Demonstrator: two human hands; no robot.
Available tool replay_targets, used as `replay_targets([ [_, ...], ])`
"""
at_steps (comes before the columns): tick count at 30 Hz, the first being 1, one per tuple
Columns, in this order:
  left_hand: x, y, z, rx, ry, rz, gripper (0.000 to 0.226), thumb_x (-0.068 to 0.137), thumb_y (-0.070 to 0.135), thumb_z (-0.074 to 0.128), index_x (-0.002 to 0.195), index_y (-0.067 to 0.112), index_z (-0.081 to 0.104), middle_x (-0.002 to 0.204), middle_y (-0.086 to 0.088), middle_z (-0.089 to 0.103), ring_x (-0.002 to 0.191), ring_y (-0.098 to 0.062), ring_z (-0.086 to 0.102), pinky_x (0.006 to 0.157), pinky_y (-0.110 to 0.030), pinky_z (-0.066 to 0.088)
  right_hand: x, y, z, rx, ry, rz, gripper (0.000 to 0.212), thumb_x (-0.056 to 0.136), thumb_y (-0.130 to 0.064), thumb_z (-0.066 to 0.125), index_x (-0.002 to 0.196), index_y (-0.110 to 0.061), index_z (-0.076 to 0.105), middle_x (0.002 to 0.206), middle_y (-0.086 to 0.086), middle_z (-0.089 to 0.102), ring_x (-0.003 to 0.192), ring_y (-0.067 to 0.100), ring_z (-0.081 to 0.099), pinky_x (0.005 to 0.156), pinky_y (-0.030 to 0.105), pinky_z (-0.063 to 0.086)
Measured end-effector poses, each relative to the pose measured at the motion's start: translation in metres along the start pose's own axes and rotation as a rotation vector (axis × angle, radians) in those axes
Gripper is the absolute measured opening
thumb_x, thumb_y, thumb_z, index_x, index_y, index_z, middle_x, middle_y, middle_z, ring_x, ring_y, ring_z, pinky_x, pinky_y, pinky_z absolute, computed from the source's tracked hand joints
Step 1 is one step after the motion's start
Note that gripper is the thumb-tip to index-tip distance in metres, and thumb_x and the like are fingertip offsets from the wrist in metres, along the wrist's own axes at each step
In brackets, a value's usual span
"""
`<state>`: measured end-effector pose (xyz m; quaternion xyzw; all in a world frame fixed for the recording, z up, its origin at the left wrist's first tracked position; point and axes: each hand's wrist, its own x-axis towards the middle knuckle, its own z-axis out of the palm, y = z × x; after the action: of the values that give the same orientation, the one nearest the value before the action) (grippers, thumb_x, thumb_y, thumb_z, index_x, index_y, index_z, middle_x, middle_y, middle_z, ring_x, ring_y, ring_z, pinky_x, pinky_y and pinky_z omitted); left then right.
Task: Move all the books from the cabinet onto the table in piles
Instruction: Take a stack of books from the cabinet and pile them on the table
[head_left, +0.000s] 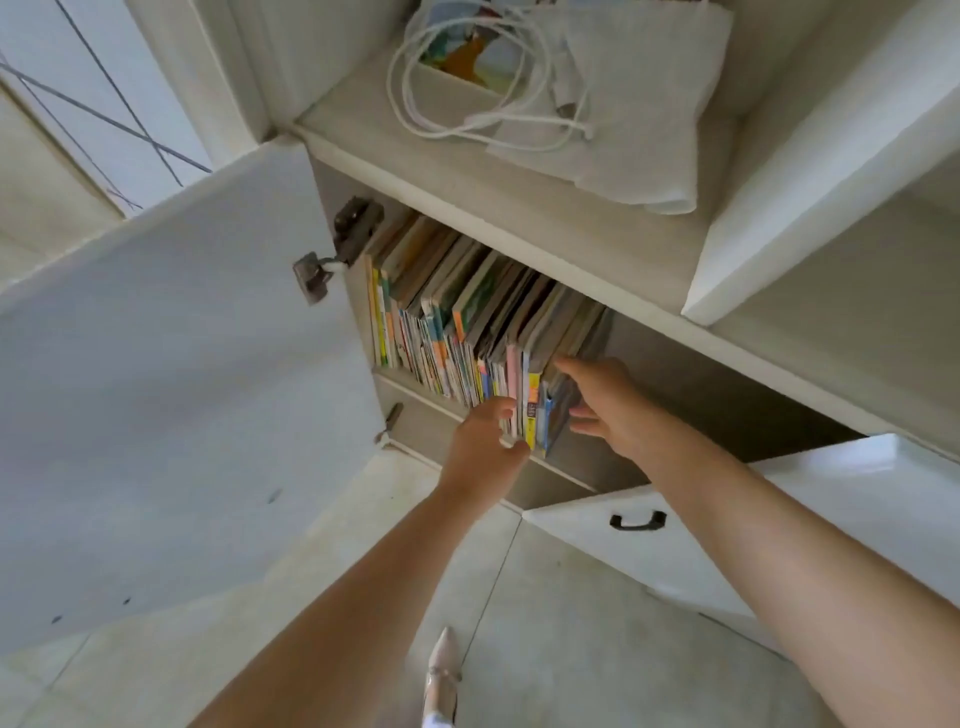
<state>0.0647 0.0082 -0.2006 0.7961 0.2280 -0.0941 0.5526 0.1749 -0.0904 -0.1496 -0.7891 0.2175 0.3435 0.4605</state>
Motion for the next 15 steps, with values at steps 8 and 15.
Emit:
replay_targets([
  [8,0.036,-0.023,0.048,-0.133,0.116,0.054,0.054,0.086,0.010,0.064,0.136,0.023,0.046,0.135,0.003,0.056,0.122,-0.017,0.054,0.101,-0.039,0.048,0.051,-0.008,0.011,-0.076,-0.013,-0.030,0.080,0.079,-0.065,0.060,0.140,-0.019,0.037,0.131,0.013,0.054,0.107,0.037,0.060,0.070,0.043,0.052],
  [15,0.042,-0.034,0.066,-0.333,0.140,0.044,0.060,0.080,0.002,0.063,0.130,0.030,0.044,0.127,0.008,0.056,0.117,-0.017,0.054,0.100,-0.040,0.047,0.061,-0.007,0.007,-0.211,0.026,-0.087,0.069,0.088,-0.055,0.057,0.139,-0.019,0.028,0.128,0.013,0.057,0.102,0.037,0.065,0.091,0.056,0.052],
])
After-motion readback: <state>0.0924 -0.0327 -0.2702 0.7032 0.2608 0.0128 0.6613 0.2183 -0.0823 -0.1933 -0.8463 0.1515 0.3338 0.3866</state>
